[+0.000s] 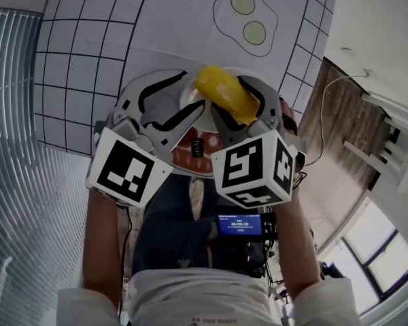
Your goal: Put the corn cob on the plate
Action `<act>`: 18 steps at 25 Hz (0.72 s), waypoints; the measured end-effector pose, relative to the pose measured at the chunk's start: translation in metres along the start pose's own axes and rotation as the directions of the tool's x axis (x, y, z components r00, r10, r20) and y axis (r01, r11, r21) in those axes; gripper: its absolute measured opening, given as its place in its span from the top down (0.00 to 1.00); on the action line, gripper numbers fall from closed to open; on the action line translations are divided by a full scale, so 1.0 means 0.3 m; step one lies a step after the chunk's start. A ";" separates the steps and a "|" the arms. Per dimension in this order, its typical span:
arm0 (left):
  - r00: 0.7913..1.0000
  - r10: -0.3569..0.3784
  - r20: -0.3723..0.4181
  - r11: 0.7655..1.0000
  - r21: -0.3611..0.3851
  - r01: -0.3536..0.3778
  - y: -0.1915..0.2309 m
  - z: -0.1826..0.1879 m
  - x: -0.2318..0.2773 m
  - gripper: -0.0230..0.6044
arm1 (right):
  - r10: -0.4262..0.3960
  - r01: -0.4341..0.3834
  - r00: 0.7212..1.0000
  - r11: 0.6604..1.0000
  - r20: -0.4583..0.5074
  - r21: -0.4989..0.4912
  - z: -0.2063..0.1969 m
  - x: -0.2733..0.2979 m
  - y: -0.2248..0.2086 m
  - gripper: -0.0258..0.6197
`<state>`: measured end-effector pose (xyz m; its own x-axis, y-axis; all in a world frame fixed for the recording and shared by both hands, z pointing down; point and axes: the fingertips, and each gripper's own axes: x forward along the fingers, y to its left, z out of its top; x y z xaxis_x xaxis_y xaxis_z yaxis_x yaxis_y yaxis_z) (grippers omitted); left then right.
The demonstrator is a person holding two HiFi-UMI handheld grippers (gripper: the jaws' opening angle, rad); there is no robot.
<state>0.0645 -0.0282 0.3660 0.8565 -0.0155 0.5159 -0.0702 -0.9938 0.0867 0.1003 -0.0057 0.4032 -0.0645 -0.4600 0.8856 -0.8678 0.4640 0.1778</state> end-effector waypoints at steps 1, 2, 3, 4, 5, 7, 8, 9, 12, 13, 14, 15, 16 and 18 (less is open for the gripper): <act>1.000 -0.001 0.003 1.000 -0.003 0.001 -0.004 0.005 0.005 0.62 | 0.002 -0.002 1.000 1.000 0.002 -0.009 0.000 0.000 0.005 0.55; 1.000 -0.002 0.009 1.000 -0.002 0.002 -0.007 0.011 0.010 0.62 | 0.002 -0.002 1.000 1.000 0.006 -0.018 0.001 0.000 0.008 0.55; 1.000 -0.001 0.018 1.000 0.001 0.001 -0.008 0.017 0.014 0.63 | 0.000 0.000 1.000 1.000 0.009 -0.026 0.002 0.000 0.007 0.55; 1.000 0.000 0.025 1.000 0.005 0.000 -0.007 0.022 0.017 0.63 | -0.003 0.003 1.000 0.999 0.012 -0.032 0.004 0.002 0.005 0.55; 1.000 0.002 0.030 1.000 0.007 -0.002 -0.004 0.023 0.017 0.63 | -0.005 0.006 1.000 0.999 0.015 -0.036 0.006 0.003 0.002 0.54; 1.000 0.001 0.028 1.000 0.003 -0.002 -0.005 0.016 0.013 0.63 | -0.002 0.003 1.000 0.999 0.026 -0.039 0.009 0.003 0.006 0.54; 1.000 0.000 0.027 1.000 -0.004 0.000 -0.008 0.010 0.011 0.63 | 0.004 -0.003 0.999 0.999 0.033 -0.037 0.010 0.002 0.011 0.54; 1.000 -0.003 0.028 1.000 -0.013 0.003 -0.012 0.005 0.010 0.63 | 0.013 -0.012 0.999 0.999 0.042 -0.031 0.013 0.000 0.017 0.52; 1.000 -0.011 0.024 1.000 -0.028 0.012 -0.024 -0.012 0.008 0.63 | 0.033 -0.032 0.998 0.999 0.061 -0.016 0.022 -0.016 0.026 0.50; 1.000 -0.009 0.021 1.000 -0.026 0.010 -0.027 -0.015 0.006 0.63 | 0.033 -0.032 0.997 0.999 0.064 -0.019 0.025 -0.021 0.026 0.50; 1.000 -0.005 0.019 1.000 -0.023 0.006 -0.029 -0.018 0.004 0.63 | 0.031 -0.030 0.997 0.999 0.067 -0.025 0.028 -0.026 0.025 0.50; 1.000 -0.002 0.015 1.000 -0.016 0.002 -0.032 -0.021 0.001 0.63 | 0.030 -0.028 0.997 0.999 0.068 -0.034 0.028 -0.029 0.025 0.50; 1.000 0.000 0.010 1.000 -0.004 0.000 -0.035 -0.023 -0.001 0.63 | 0.029 -0.026 0.997 0.999 0.068 -0.044 0.027 -0.032 0.025 0.50; 1.000 -0.003 0.002 1.000 0.031 0.003 -0.043 -0.028 -0.008 0.63 | 0.028 -0.024 0.997 0.998 0.068 -0.054 0.024 -0.037 0.029 0.50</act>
<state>0.0590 -0.0143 0.3709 0.8578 -0.0130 0.5139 -0.0520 -0.9968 0.0615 0.0899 -0.0021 0.3917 -0.1223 -0.4976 0.8587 -0.8381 0.5152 0.1792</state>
